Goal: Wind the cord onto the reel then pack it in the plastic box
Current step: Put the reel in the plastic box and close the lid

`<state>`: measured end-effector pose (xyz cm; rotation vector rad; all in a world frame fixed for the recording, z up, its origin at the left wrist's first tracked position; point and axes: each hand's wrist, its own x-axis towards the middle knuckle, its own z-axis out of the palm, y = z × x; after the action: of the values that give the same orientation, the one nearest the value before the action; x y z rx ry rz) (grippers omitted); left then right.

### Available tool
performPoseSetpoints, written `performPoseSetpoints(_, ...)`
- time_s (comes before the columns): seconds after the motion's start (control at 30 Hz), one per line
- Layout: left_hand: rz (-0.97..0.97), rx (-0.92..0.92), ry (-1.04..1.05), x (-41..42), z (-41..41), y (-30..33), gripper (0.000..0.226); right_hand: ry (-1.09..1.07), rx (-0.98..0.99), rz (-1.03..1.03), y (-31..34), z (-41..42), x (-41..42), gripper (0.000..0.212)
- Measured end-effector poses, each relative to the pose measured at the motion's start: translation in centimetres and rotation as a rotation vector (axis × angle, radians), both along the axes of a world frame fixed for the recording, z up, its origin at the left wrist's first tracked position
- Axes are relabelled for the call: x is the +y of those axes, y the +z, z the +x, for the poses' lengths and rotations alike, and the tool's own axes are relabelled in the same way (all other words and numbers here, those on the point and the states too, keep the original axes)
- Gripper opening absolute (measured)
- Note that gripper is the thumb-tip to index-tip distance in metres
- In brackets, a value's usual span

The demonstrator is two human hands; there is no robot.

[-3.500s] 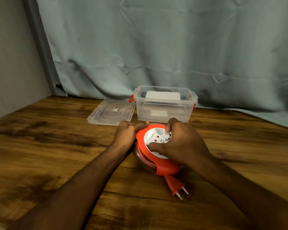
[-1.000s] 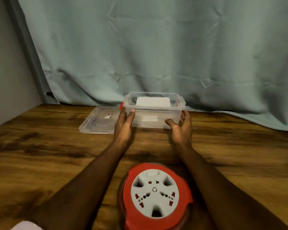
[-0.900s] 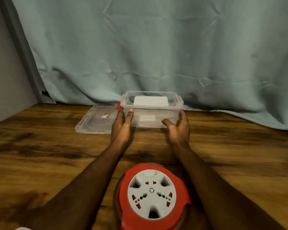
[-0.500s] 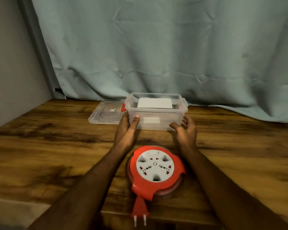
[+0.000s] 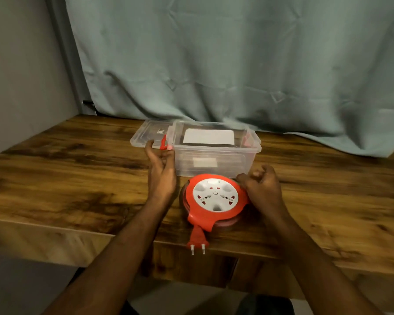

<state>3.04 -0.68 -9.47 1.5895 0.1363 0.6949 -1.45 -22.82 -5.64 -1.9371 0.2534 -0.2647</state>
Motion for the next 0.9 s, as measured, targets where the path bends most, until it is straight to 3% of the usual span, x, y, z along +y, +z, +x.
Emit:
performPoseSetpoints(0.17, 0.136, -0.107, -0.022, 0.3, 1.1, -0.5, 0.063, 0.353, 0.252, -0.307, 1.8, 0.3, -1.0, 0.032)
performPoseSetpoints(0.33, 0.011, -0.098, -0.113, 0.9, 2.4, -1.5, 0.055, 0.462, 0.395, -0.271, 3.5, 1.2, -1.2, 0.045)
performPoseSetpoints(0.47, -0.062, -0.117, -0.153, 0.9, 2.5, -1.5, 0.048, 0.517, 0.411, -0.221, 4.3, 0.7, -1.2, 0.038)
performPoseSetpoints(0.57, -0.094, -0.119, -0.181, 1.0, 2.5, -1.5, 0.053, 0.534, 0.289, -0.131, 5.4, -0.6, -1.6, 0.025)
performPoseSetpoints(0.67, -0.136, -0.12, -0.206, 0.9, 2.4, -1.3, 0.046, 0.505, 0.096, -0.029, 7.5, -2.0, -1.8, 0.029)
performPoseSetpoints(0.8, -0.101, -0.105, -0.22, 1.1, 2.1, -1.0, 0.051, 0.344, -0.233, 0.163, 12.1, -1.9, -2.3, 0.03)
performPoseSetpoints(0.9, -0.065, -0.089, -0.195, 1.1, 1.6, -1.0, 0.058, 0.19, -0.394, 0.177, 14.4, 0.8, -2.1, 0.032)
